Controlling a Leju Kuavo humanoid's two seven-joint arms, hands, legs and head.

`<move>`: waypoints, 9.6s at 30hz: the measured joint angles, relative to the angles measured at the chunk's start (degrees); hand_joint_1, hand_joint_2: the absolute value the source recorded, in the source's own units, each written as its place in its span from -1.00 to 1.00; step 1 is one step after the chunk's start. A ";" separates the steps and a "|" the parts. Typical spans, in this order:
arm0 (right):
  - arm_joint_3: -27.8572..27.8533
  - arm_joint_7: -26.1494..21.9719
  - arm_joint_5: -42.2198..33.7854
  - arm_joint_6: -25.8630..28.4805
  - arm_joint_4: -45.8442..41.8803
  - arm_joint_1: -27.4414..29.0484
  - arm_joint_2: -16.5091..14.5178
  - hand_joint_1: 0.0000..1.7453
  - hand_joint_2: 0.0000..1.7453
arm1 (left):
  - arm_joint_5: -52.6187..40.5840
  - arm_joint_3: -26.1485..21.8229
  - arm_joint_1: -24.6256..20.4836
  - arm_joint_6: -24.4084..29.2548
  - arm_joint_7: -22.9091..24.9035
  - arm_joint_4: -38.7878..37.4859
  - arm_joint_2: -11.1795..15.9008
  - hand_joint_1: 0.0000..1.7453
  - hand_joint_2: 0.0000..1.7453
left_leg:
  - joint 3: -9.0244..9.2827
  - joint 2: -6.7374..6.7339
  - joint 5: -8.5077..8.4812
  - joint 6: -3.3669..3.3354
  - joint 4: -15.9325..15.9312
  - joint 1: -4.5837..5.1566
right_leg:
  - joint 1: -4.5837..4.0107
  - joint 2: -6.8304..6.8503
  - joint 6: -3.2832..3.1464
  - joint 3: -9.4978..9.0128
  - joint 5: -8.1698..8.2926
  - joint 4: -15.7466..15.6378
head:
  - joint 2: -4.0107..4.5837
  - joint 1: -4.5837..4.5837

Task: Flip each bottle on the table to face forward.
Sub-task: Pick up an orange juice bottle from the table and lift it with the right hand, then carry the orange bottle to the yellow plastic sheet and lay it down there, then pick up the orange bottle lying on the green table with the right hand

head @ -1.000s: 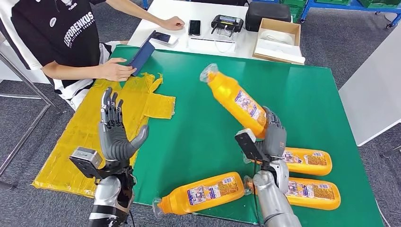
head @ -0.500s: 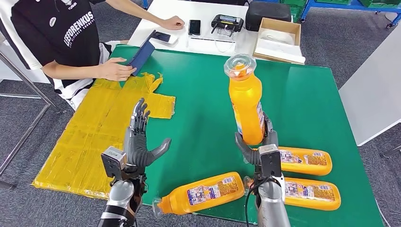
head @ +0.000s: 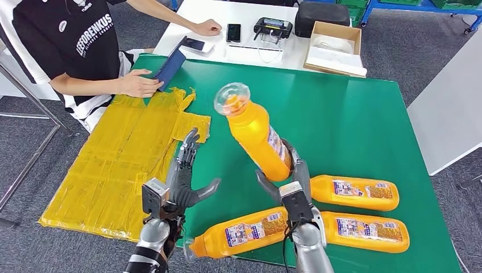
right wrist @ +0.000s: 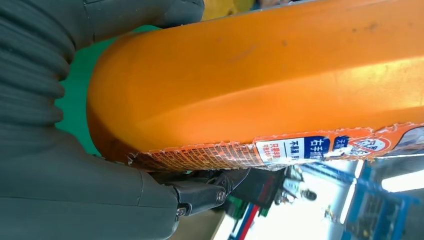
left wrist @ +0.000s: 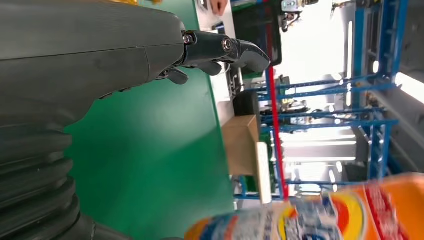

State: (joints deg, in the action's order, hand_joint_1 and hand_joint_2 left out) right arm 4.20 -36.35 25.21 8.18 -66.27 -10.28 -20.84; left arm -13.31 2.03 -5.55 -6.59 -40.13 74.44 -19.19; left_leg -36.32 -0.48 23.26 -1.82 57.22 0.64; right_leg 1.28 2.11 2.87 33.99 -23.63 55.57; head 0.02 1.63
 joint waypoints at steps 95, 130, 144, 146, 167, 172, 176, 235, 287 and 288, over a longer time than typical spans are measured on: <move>31.61 11.82 23.46 23.88 -31.10 8.16 11.11 -1.00 1.00 | -75.53 17.36 -25.53 44.21 49.46 -40.10 18.31 1.00 1.00 | -0.02 0.00 -0.04 0.03 0.00 -0.05 | -0.05 0.00 -0.04 0.03 -0.02 0.04 | 0.01 -0.03; 32.74 16.56 33.75 10.10 -18.52 5.53 14.43 -1.00 1.00 | -71.37 0.74 -29.51 40.34 34.68 -48.38 16.31 -1.00 1.00 | 0.06 0.15 -0.08 0.05 0.00 -0.11 | -0.09 0.10 -0.04 -0.17 -0.01 0.04 | 0.01 -0.04; 33.66 17.31 34.77 8.52 -12.71 5.22 15.10 -1.00 1.00 | -66.31 -3.68 -27.97 41.19 26.99 -45.83 13.80 -1.00 1.00 | 0.03 0.10 -0.08 0.05 0.00 -0.13 | -0.11 0.08 -0.05 -0.09 -0.01 0.05 | 0.01 -0.03; 33.69 17.31 34.77 8.43 -12.40 5.21 15.11 -1.00 1.00 | -65.92 -3.80 -27.89 41.21 26.70 -45.72 13.74 -1.00 1.00 | 0.03 0.10 -0.08 0.05 0.00 -0.13 | -0.10 0.08 -0.05 -0.09 -0.01 0.04 | 0.01 -0.03; 38.68 16.90 35.53 2.21 -6.10 6.90 17.72 -1.00 1.00 | -21.92 -6.17 -16.49 21.64 3.13 -11.65 6.03 -1.00 1.00 | 0.02 0.08 -0.03 0.10 0.00 -0.15 | -0.12 0.07 -0.05 -0.06 -0.02 0.02 | 0.01 -0.03; 39.81 14.19 32.20 -0.11 -7.99 8.24 18.81 -1.00 1.00 | -21.11 -5.96 -16.42 21.65 2.50 -11.43 5.43 -1.00 1.00 | 0.01 0.09 -0.03 0.09 0.00 -0.13 | -0.11 0.07 -0.04 -0.07 -0.02 0.02 | 0.01 -0.02; 40.17 14.85 33.56 0.46 -8.39 8.92 19.62 -1.00 1.00 | -20.61 -5.60 -16.29 21.68 2.41 -11.43 5.22 -1.00 1.00 | 0.00 0.09 -0.02 0.09 0.00 -0.12 | -0.10 0.07 -0.04 -0.06 -0.02 0.02 | 0.01 -0.03; 33.16 14.16 26.06 0.90 -18.38 9.74 16.32 -1.00 1.00 | -18.23 -7.73 -9.79 20.42 1.01 -7.50 3.78 -1.00 1.00 | -0.69 0.00 -0.89 0.58 -0.01 -0.54 | -0.58 -0.04 -0.45 0.72 0.80 0.06 | 0.01 -0.03; 24.33 25.91 43.06 6.72 -6.03 7.76 15.95 -1.00 1.00 | -17.27 -8.15 -10.51 19.03 0.54 -9.11 3.78 -1.00 1.00 | -0.85 0.03 -0.83 0.59 -0.02 -0.53 | -0.56 -0.04 -0.47 0.85 0.73 0.06 | 0.01 -0.02; 24.20 26.68 43.99 7.00 -5.80 7.63 15.85 -1.00 1.00 | -17.27 -8.17 -10.46 18.96 0.57 -9.11 3.78 -1.00 1.00 | -0.85 0.02 -0.83 0.59 -0.02 -0.53 | -0.56 -0.04 -0.47 0.85 0.73 0.06 | 0.01 -0.02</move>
State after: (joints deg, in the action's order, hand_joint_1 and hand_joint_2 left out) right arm 28.40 -9.67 69.19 15.18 -72.07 -2.65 -4.99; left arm -30.58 -6.14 -16.01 12.37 -39.57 65.33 -15.41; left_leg -37.17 -0.46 22.43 -1.23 57.20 0.11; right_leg 0.72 2.07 2.40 34.84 -22.90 55.63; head 0.02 1.61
